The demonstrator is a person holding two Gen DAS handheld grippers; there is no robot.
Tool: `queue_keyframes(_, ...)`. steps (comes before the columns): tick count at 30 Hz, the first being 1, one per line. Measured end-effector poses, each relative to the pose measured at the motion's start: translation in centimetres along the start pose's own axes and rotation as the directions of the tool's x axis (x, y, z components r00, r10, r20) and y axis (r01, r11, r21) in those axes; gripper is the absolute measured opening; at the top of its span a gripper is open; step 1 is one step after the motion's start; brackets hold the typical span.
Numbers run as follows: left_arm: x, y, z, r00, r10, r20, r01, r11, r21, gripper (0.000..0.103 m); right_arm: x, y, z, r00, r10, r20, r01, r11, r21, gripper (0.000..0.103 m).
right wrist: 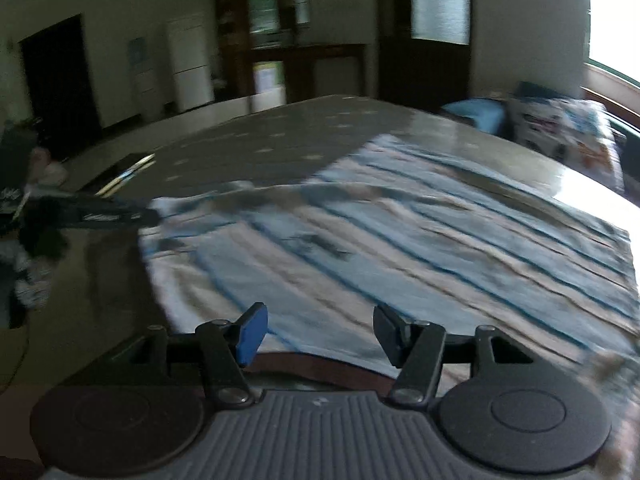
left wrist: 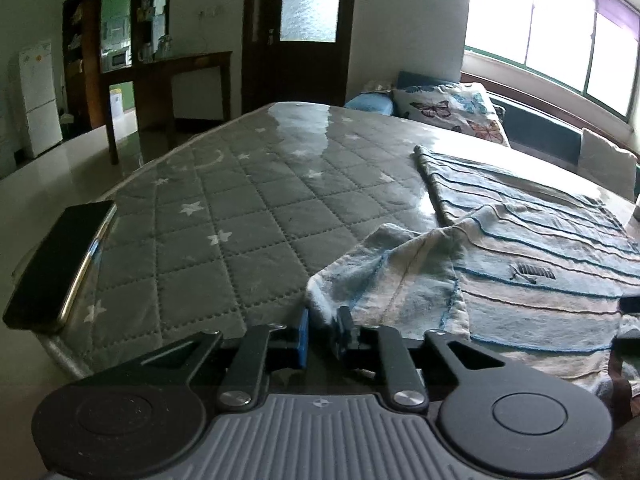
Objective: Fold clothes
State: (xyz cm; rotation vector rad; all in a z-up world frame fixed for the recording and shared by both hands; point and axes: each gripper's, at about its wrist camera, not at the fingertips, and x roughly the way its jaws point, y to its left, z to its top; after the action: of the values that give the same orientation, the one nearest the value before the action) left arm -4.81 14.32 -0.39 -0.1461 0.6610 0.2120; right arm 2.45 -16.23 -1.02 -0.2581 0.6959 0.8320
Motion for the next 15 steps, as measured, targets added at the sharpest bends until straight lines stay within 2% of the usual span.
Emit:
queue_keyframes(1, -0.2, 0.2, 0.0, 1.000, 0.000, 0.004, 0.000, 1.000, -0.009, 0.020, 0.5, 0.7, 0.1, 1.000, 0.016, -0.009, -0.016, 1.000, -0.017, 0.061)
queue_keyframes(2, -0.4, 0.3, 0.0, 1.000, 0.003, 0.005, -0.003, 1.000, -0.014, 0.028, 0.8, 1.2, 0.1, 0.999, 0.026, -0.020, -0.026, 0.999, -0.031, 0.061)
queue_keyframes(5, -0.9, 0.7, -0.1, 1.000, -0.006, 0.010, 0.006, 1.000, -0.021, 0.043, 2.0, 3.0, 0.1, 0.997, 0.049, -0.062, -0.054, 0.994, -0.092, 0.061)
queue_keyframes(12, -0.4, 0.8, -0.2, 0.999, -0.048, -0.005, 0.048, 0.998, -0.035, 0.041, 3.6, 5.2, 2.0, 0.997, 0.062, -0.047, -0.068, 0.988, -0.140, 0.061)
queue_keyframes(15, -0.2, 1.0, -0.3, 0.998, -0.056, -0.003, 0.056, 0.997, -0.048, 0.030, 4.9, 5.9, 2.9, 0.997, 0.068, -0.048, -0.074, 0.987, -0.140, 0.061)
